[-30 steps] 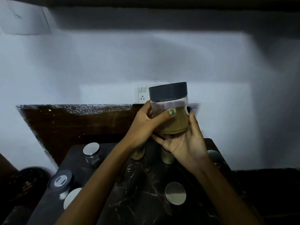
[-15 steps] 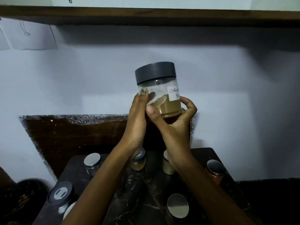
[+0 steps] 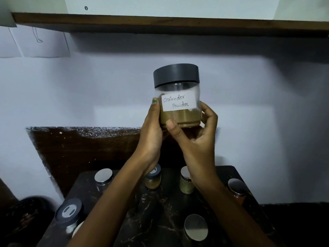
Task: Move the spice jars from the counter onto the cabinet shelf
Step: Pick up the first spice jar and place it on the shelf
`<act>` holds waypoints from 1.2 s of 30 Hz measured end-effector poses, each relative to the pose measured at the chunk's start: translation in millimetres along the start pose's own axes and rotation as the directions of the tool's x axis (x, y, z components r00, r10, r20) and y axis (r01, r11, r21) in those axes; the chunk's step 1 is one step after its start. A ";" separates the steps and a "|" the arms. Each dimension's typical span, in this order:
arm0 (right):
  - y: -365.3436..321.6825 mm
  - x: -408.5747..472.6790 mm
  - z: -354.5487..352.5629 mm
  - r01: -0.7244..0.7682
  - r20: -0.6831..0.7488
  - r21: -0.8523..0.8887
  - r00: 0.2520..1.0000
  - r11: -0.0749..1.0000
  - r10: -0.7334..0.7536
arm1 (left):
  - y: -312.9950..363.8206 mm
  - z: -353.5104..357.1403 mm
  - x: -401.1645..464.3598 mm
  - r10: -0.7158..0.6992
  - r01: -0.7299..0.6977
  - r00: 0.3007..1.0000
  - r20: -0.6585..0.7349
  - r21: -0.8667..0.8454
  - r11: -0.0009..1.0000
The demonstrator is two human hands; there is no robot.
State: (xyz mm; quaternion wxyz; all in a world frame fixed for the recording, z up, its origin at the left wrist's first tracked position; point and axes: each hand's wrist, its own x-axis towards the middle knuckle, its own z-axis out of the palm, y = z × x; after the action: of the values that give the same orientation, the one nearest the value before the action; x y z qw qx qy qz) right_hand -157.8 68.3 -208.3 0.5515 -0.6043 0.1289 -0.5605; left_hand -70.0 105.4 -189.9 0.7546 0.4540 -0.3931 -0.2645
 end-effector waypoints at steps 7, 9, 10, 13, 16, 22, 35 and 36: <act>-0.8 -2.2 0.3 0.025 0.084 -0.095 0.996 0.995 -0.017 | 10.8 2.6 -6.9 0.011 -0.010 1.000 -0.021 0.043 0.999; -1.3 -2.4 -0.4 0.025 0.117 -0.075 0.993 0.997 -0.016 | 12.6 2.6 -8.8 0.031 -0.030 0.999 -0.014 0.058 0.998; -1.8 -2.3 0.1 0.026 0.124 -0.074 0.992 0.997 -0.017 | 13.2 2.3 -9.5 0.035 -0.034 0.999 -0.009 0.061 0.998; -3.7 -2.0 1.0 0.021 0.128 -0.093 0.992 0.995 -0.009 | 15.2 2.2 -10.6 0.032 -0.031 0.999 -0.003 0.060 0.998; -6.3 -1.7 0.0 0.022 0.131 -0.108 0.991 0.994 -0.008 | 16.2 3.4 -11.7 0.028 -0.027 1.000 -0.013 0.067 0.997; -10.7 -5.7 -4.8 0.029 0.144 -0.121 0.989 0.992 -0.011 | 15.8 9.5 -17.8 0.017 -0.014 0.998 -0.055 0.051 0.999; -28.8 13.2 39.0 0.218 0.194 -0.100 0.961 0.971 -0.196 | 51.4 -13.1 -21.7 0.267 -0.226 0.957 -0.113 0.287 0.931; -32.1 18.4 46.2 0.238 0.196 -0.105 0.957 0.966 -0.214 | 57.9 -18.1 -17.8 0.296 -0.252 0.949 -0.106 0.307 0.918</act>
State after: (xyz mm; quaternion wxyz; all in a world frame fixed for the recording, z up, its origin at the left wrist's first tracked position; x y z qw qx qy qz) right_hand -128.5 89.7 -161.6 0.4534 -0.6979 0.0432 -0.5528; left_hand -62.3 153.4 -149.5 0.7367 0.5187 -0.4295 -0.0608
